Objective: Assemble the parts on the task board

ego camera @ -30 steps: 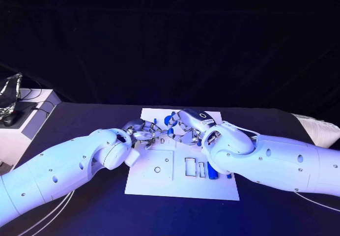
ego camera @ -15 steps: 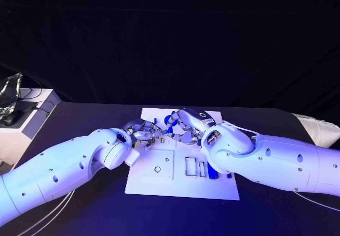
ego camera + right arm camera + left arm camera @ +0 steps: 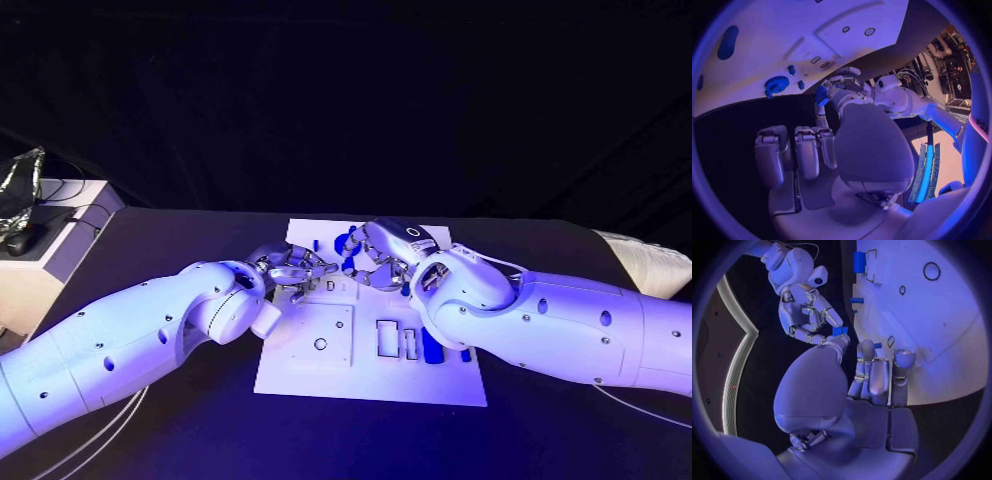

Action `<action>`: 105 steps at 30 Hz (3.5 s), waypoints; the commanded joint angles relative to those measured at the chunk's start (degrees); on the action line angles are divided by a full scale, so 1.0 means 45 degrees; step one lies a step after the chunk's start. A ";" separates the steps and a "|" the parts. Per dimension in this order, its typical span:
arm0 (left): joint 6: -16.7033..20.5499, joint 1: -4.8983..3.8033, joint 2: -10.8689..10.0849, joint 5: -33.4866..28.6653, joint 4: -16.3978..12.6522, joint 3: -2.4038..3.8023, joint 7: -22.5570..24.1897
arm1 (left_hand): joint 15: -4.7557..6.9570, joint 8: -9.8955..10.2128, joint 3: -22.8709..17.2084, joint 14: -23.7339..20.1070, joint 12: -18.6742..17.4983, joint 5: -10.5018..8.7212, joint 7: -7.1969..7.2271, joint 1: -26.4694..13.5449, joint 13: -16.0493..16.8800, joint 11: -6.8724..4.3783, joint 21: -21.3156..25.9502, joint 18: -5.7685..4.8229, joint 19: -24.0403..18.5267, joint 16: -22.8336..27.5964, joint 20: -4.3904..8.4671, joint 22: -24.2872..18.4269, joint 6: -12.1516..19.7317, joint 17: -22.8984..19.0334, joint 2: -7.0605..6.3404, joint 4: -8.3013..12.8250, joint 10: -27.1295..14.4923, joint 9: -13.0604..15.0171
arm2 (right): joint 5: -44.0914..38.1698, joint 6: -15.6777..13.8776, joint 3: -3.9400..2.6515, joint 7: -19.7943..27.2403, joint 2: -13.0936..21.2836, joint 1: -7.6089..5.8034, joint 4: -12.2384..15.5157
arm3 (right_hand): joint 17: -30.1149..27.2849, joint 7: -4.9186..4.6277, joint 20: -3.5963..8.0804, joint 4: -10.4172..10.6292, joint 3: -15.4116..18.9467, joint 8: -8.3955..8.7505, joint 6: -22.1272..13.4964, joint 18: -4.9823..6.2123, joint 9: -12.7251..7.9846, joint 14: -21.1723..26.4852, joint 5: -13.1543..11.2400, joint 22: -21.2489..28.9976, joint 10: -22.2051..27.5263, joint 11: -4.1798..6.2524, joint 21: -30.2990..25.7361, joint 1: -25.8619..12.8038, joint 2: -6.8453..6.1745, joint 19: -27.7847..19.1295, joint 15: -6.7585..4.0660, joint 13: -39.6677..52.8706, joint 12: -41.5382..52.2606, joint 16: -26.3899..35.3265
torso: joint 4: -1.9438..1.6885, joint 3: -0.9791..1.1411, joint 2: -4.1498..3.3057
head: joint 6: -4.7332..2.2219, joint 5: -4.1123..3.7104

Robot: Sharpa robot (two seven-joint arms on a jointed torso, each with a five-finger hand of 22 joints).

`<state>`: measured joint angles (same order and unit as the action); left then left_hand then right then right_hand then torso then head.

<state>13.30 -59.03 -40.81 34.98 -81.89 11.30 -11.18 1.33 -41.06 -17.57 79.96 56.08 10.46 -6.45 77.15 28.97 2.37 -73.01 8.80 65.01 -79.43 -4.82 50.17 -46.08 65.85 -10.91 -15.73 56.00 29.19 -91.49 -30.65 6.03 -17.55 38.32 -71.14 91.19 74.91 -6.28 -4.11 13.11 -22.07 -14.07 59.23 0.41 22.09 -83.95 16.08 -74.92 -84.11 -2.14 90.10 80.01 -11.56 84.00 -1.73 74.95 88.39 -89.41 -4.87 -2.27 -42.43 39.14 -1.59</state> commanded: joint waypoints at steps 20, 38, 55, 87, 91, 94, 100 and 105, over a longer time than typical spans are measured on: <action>0.0078 0.0026 -0.0936 -0.0445 -0.0280 0.0231 0.0506 | -0.0050 0.0086 -0.0098 0.0026 -0.0058 -0.0001 -0.0038 0.0114 -0.0102 0.0018 -0.0040 -0.0256 0.0034 -0.0034 -0.0023 -0.0017 0.0163 -0.0048 -0.0045 -0.0083 -0.0183 -0.0075 | -0.0383 0.1331 0.0252 -0.0383 -0.0589 -0.0001 -0.1280 | 0.3027 0.0014 0.0050 0.0004 -0.0117 -0.0061 0.0071 -0.0090 0.0026 -0.1271 0.0022 -0.3351 -0.1019 0.0084 -0.0023 0.0067 0.0088 0.1334 -0.0102 0.3048 0.0041 -0.0032 | -0.0030 -0.0034 -0.0023 | 0.0041 -0.0057; 0.0167 0.0056 -0.1497 -0.1194 -0.0627 0.0702 0.1390 | -0.0125 0.0277 -0.0160 -0.0013 -0.0261 0.0003 -0.0147 0.0174 -0.0260 0.0112 -0.0037 -0.0257 0.0018 -0.0009 -0.0069 -0.0032 0.0308 -0.0114 -0.0085 -0.0114 -0.0332 -0.0180 | -0.1119 0.2324 0.0414 -0.1333 -0.1425 0.0084 -0.1958 | 0.3030 0.0009 0.0051 0.0007 -0.0131 -0.0065 0.0051 -0.0090 0.0026 -0.1272 -0.0027 -0.3351 -0.1006 0.0080 -0.0023 0.0023 0.0075 0.1334 -0.0103 0.3035 0.0026 -0.0033 | -0.0038 -0.0030 -0.0019 | 0.0205 0.0032; 0.0117 0.0055 -0.1549 -0.1249 -0.0540 0.0711 0.1359 | -0.0141 0.0307 -0.0153 -0.0009 -0.0285 -0.0002 -0.0168 0.0155 -0.0285 0.0132 -0.0037 -0.0258 0.0016 -0.0015 -0.0081 -0.0033 0.0322 -0.0103 -0.0101 -0.0129 -0.0343 -0.0196 | -0.1968 0.2287 0.0478 -0.1945 -0.1398 0.0124 -0.1675 | 0.3010 0.0011 0.0053 -0.0029 -0.0189 -0.0070 0.0025 -0.0090 0.0027 -0.1267 -0.0013 -0.3351 -0.1013 0.0085 -0.0023 0.0025 0.0075 0.1334 -0.0105 0.3042 0.0032 -0.0026 | -0.0001 0.0009 -0.0014 | 0.0227 0.0077; 0.0025 0.0053 -0.1564 -0.1250 -0.0514 0.0710 0.1237 | -0.0161 0.0342 -0.0148 0.0003 -0.0311 -0.0004 -0.0189 0.0127 -0.0315 0.0152 -0.0041 -0.0259 0.0019 -0.0031 -0.0097 -0.0027 0.0332 -0.0075 -0.0107 -0.0146 -0.0350 -0.0218 | -0.1649 0.2197 0.0499 -0.2338 -0.1632 0.0349 -0.1762 | 0.2978 -0.0008 0.0048 0.0067 -0.0189 -0.0107 -0.0015 -0.0090 0.0031 -0.1260 -0.0059 -0.3351 -0.0988 0.0066 -0.0023 -0.0298 -0.0036 0.1334 -0.0093 0.3015 0.0001 -0.0016 | -0.0011 -0.0012 -0.0019 | 0.0334 0.0077; 0.0012 0.0052 -0.1568 -0.1250 -0.0505 0.0710 0.1229 | -0.0161 0.0342 -0.0148 0.0003 -0.0311 -0.0004 -0.0189 0.0127 -0.0315 0.0152 -0.0041 -0.0259 0.0019 -0.0031 -0.0097 -0.0027 0.0332 -0.0075 -0.0107 -0.0146 -0.0350 -0.0218 | -0.1647 0.2162 0.0499 -0.2340 -0.1647 0.0355 -0.1774 | 0.2959 -0.0061 0.0035 0.0090 -0.0168 -0.0055 -0.0172 -0.0090 0.0003 -0.1256 -0.0059 -0.3351 -0.0910 0.0030 -0.0023 -0.0447 -0.0167 0.1334 -0.0069 0.2936 -0.0087 -0.0009 | -0.0015 -0.0006 -0.0014 | 0.0338 0.0071; 0.0001 0.0052 -0.1574 -0.1250 -0.0502 0.0710 0.1227 | -0.0161 0.0342 -0.0148 0.0003 -0.0311 -0.0004 -0.0189 0.0127 -0.0315 0.0152 -0.0041 -0.0259 0.0019 -0.0031 -0.0097 -0.0027 0.0332 -0.0075 -0.0107 -0.0146 -0.0350 -0.0218 | -0.1650 0.2118 0.0499 -0.2331 -0.1656 0.0356 -0.1789 | 0.2941 -0.0137 -0.0001 0.0116 -0.0120 0.0021 -0.0360 -0.0090 -0.0039 -0.1251 -0.0065 -0.3351 -0.0842 -0.0033 -0.0023 -0.0591 -0.0317 0.1334 -0.0015 0.2870 -0.0162 -0.0003 | -0.0011 -0.0007 -0.0016 | 0.0344 0.0075; -0.0028 0.0052 -0.1579 -0.1250 -0.0497 0.0710 0.1222 | -0.0161 0.0342 -0.0148 0.0003 -0.0311 -0.0004 -0.0189 0.0127 -0.0315 0.0152 -0.0041 -0.0259 0.0019 -0.0031 -0.0097 -0.0027 0.0332 -0.0075 -0.0107 -0.0146 -0.0350 -0.0218 | -0.1652 0.2009 0.0499 -0.2279 -0.1669 0.0357 -0.1813 | 0.2911 -0.0269 -0.0083 0.0137 -0.0040 0.0178 -0.0684 -0.0090 -0.0122 -0.1244 -0.0081 -0.3351 -0.0686 -0.0148 -0.0023 -0.0721 -0.0489 0.1334 0.0088 0.2724 -0.0330 0.0008 | -0.0002 -0.0001 -0.0019 | 0.0340 0.0076; -0.0036 0.0052 -0.1580 -0.1250 -0.0494 0.0710 0.1211 | -0.0175 0.0367 -0.0142 0.0009 -0.0331 -0.0004 -0.0203 0.0107 -0.0342 0.0167 -0.0047 -0.0260 0.0024 -0.0040 -0.0113 -0.0018 0.0333 -0.0063 -0.0111 -0.0149 -0.0353 -0.0234 | -0.1644 0.1956 0.0499 -0.2215 -0.1676 0.0358 -0.1844 | 0.2843 -0.0351 -0.0150 0.0187 0.0056 0.0264 -0.0861 -0.0090 -0.0174 -0.1227 -0.0182 -0.3351 -0.0496 -0.0226 -0.0023 -0.0824 -0.0567 0.1334 0.0160 0.2548 -0.0532 0.0031 | -0.0001 0.0000 -0.0017 | 0.0348 0.0075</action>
<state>13.93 -58.78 -47.97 29.74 -84.03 14.45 -6.05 0.90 -39.78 -18.11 79.94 54.77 10.46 -7.16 77.38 27.49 3.08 -73.01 8.80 65.21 -79.43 -5.03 50.05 -44.95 65.51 -11.14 -16.28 54.67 28.19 -98.68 -21.52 8.28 -27.62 30.85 -69.57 82.92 74.90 -7.95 -4.54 14.09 -22.06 -13.03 55.50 0.41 21.33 -83.93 15.26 -74.91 -83.99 -2.68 90.10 76.32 -13.84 83.99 -1.30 74.92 86.17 -89.41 -4.90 -2.27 -42.51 40.69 -1.25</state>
